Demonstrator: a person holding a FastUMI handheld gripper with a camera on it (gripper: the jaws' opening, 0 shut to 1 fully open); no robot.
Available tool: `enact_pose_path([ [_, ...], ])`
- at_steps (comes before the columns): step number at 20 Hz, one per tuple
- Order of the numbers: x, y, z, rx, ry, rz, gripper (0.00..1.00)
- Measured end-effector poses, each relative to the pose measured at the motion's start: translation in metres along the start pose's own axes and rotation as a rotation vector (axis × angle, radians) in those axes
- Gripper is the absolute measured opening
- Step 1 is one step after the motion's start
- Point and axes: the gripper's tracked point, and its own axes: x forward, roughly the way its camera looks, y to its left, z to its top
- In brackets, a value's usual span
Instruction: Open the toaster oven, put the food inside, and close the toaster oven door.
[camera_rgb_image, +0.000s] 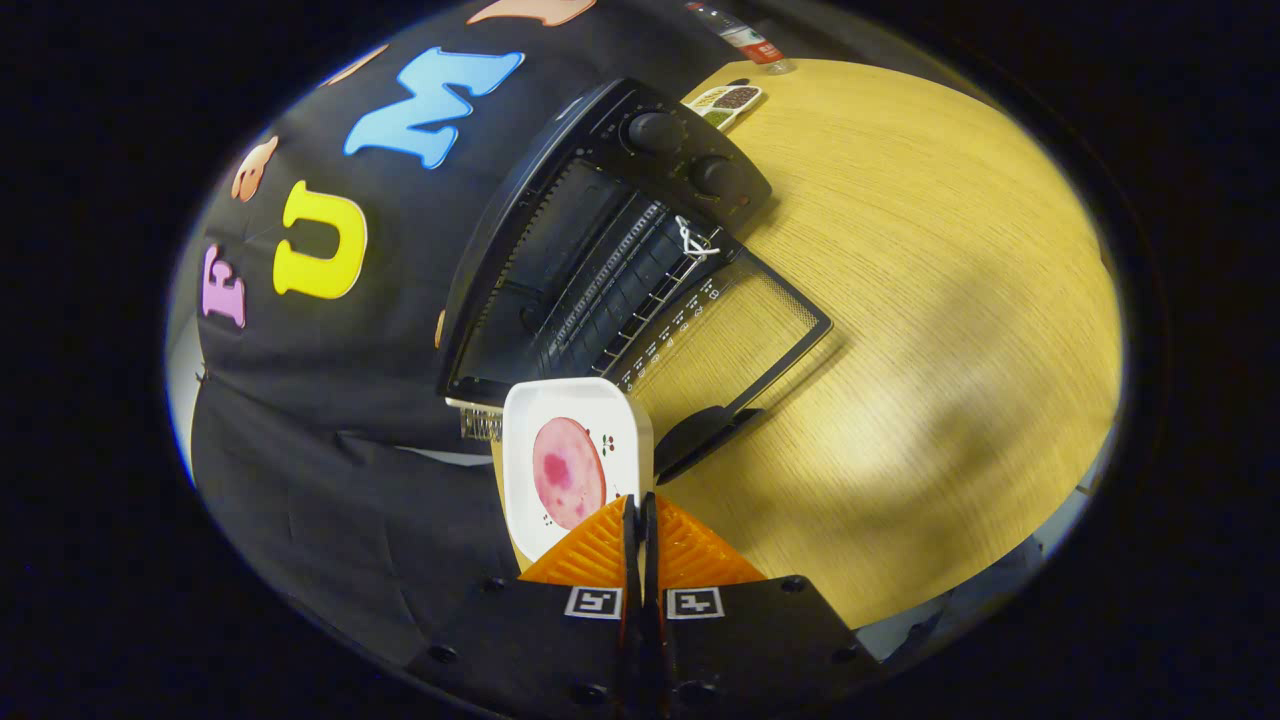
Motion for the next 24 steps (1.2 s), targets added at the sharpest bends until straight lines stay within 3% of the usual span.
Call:
enact_pose_path([
  [8,0.039,0.017,0.014,0.187,-0.110,0.014,0.03],
  [19,0.076,0.034,0.080,0.466,-0.308,0.078,0.02],
  [24,0.093,0.032,0.095,0.507,-0.417,0.068,0.02],
])
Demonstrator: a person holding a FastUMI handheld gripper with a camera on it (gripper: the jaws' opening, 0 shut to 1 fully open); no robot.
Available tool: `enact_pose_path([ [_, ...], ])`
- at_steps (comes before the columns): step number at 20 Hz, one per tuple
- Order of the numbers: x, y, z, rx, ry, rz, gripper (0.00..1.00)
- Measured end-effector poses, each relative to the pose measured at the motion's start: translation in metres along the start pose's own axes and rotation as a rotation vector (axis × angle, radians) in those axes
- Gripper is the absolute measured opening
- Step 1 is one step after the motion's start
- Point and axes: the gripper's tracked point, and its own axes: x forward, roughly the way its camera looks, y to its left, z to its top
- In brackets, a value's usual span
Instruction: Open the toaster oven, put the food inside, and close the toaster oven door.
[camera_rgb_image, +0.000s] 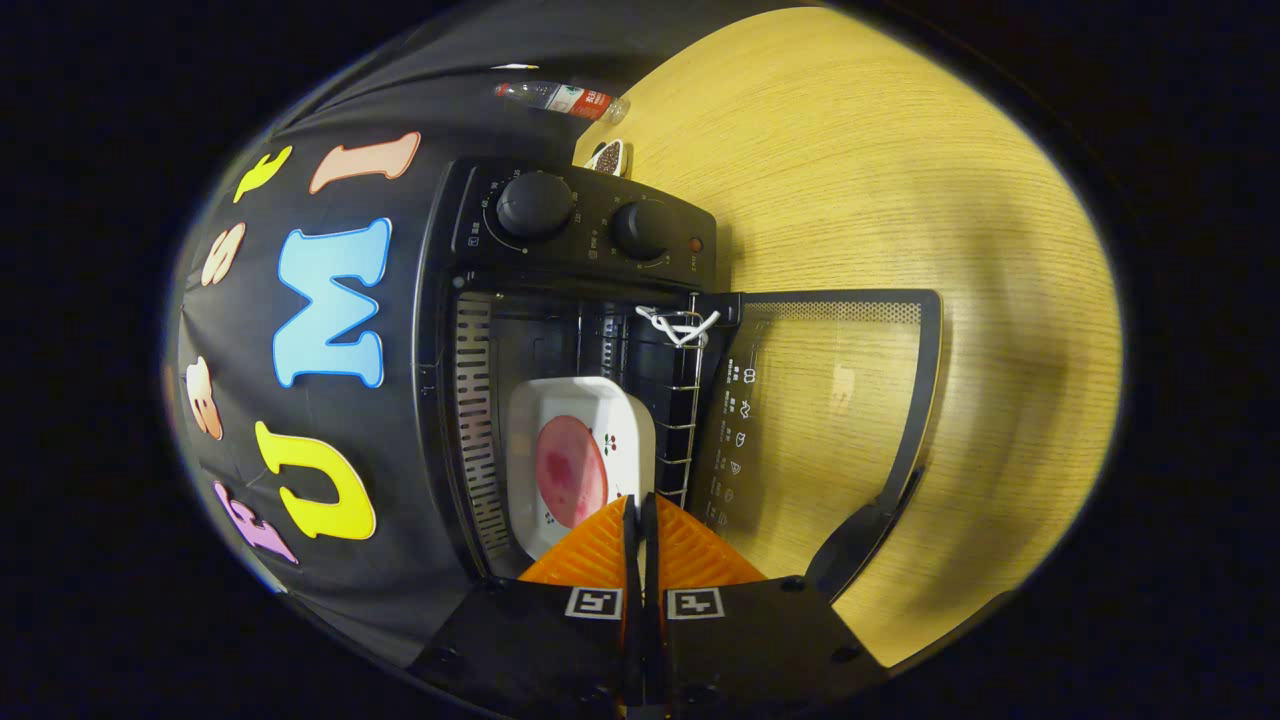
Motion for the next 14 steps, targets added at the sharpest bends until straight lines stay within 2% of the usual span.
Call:
enact_pose_path([
  [2,0.008,-0.004,-0.004,0.013,-0.014,-0.022,0.02],
  [13,0.034,0.015,0.003,0.091,-0.056,0.006,0.02],
  [14,0.034,0.017,0.001,0.093,-0.047,0.011,0.05],
])
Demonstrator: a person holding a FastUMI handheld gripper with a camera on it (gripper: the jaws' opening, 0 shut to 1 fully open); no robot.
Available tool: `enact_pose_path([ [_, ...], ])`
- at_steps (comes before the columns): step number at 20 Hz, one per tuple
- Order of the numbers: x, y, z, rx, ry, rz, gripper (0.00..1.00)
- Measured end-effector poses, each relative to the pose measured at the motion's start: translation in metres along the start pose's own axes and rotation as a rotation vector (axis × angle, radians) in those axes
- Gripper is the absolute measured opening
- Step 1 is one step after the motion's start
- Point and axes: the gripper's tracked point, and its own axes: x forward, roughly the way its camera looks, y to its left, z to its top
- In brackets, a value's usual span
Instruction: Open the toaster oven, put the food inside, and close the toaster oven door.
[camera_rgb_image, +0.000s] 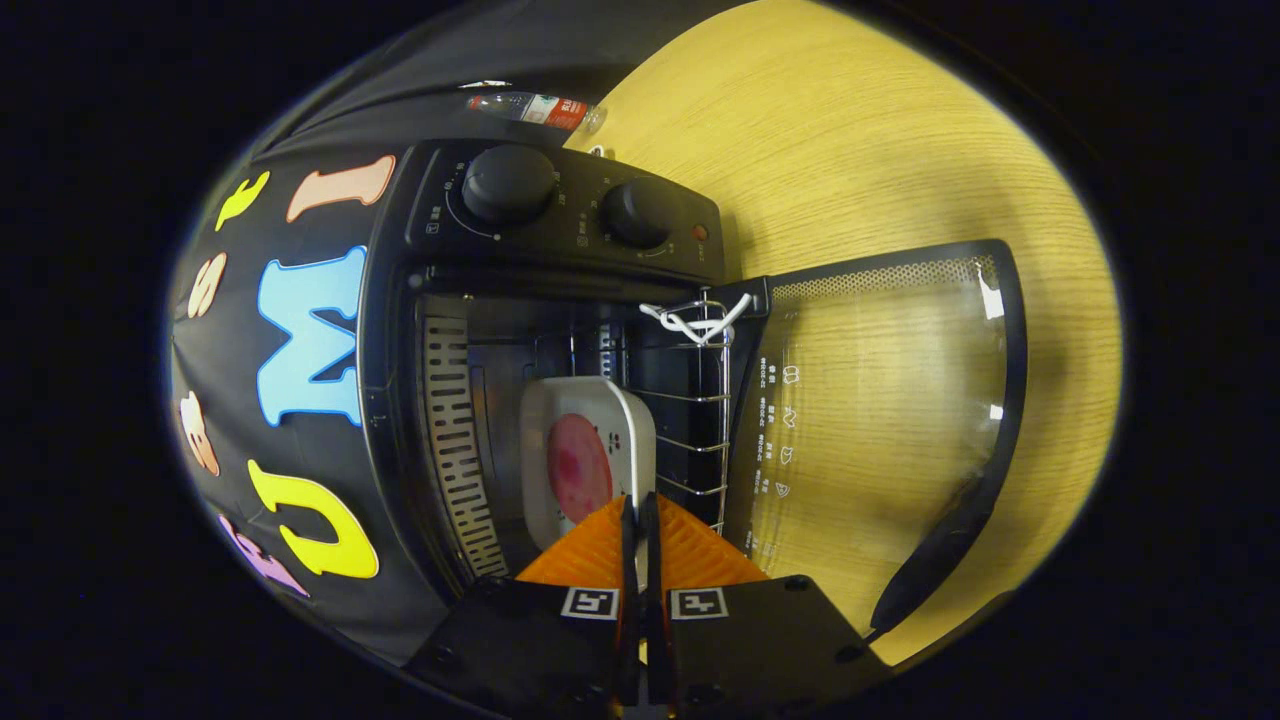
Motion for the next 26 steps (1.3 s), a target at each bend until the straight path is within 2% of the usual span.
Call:
enact_pose_path([
  [2,-0.007,-0.005,-0.004,-0.022,0.018,-0.015,0.11],
  [5,-0.026,-0.004,-0.015,-0.081,0.073,0.018,0.09],
  [8,-0.048,-0.010,-0.019,-0.230,0.112,0.034,0.49],
  [9,-0.056,-0.008,-0.020,-0.270,0.122,0.051,0.49],
  [12,-0.077,-0.012,-0.023,-0.386,0.162,0.052,0.99],
  [16,-0.103,-0.018,-0.017,-0.584,0.152,0.062,0.97],
  [22,-0.129,-0.067,-0.011,-0.986,0.201,0.004,0.98],
  [26,-0.134,-0.091,-0.006,-1.095,0.225,-0.030,0.98],
])
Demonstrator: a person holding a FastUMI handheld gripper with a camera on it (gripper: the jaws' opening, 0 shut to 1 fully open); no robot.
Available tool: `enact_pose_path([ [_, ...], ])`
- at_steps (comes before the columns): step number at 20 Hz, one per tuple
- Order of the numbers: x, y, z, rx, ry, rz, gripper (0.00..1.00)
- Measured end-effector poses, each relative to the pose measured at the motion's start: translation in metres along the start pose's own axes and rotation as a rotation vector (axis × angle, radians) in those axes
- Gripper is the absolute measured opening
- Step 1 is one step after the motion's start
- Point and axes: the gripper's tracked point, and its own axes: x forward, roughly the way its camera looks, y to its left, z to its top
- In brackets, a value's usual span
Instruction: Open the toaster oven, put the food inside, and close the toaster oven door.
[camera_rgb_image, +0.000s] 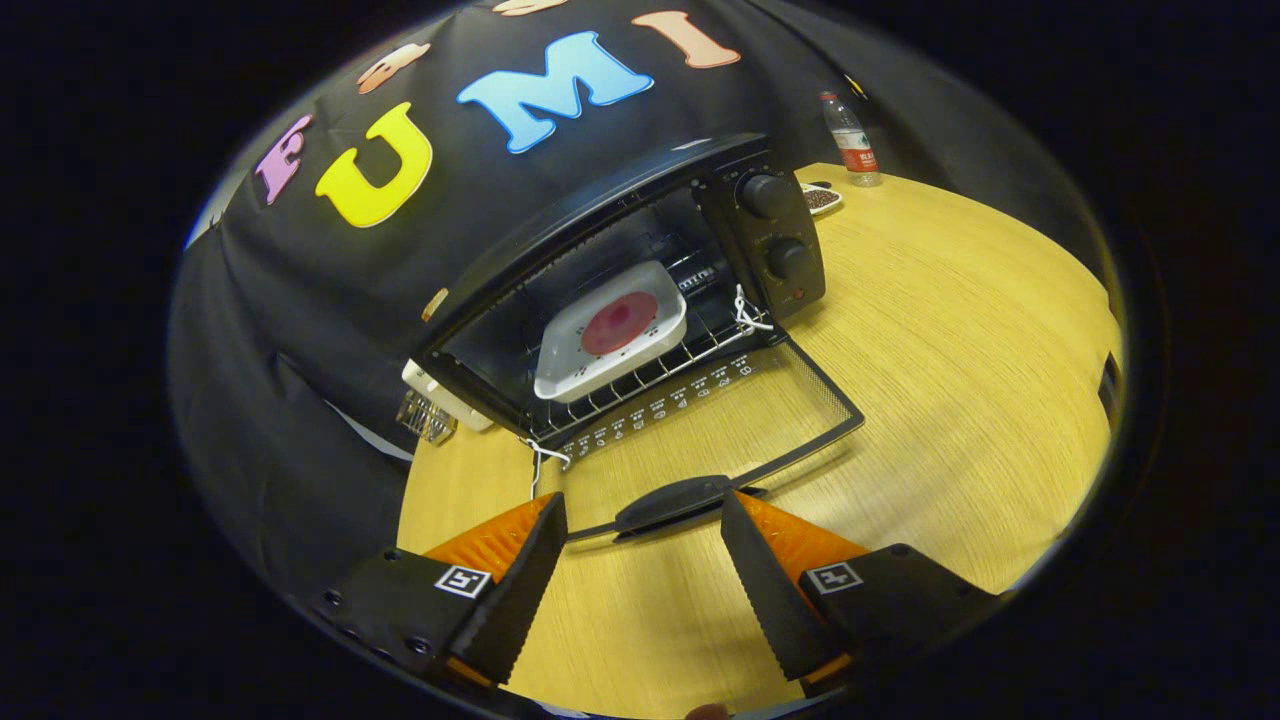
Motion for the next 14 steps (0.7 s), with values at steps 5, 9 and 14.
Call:
enact_pose_path([
  [5,0.008,-0.015,-0.021,-0.149,0.058,-0.051,0.98],
  [9,0.019,-0.030,-0.035,-0.305,0.125,-0.130,0.98],
  [14,0.034,-0.036,-0.040,-0.337,0.146,-0.189,0.99],
])
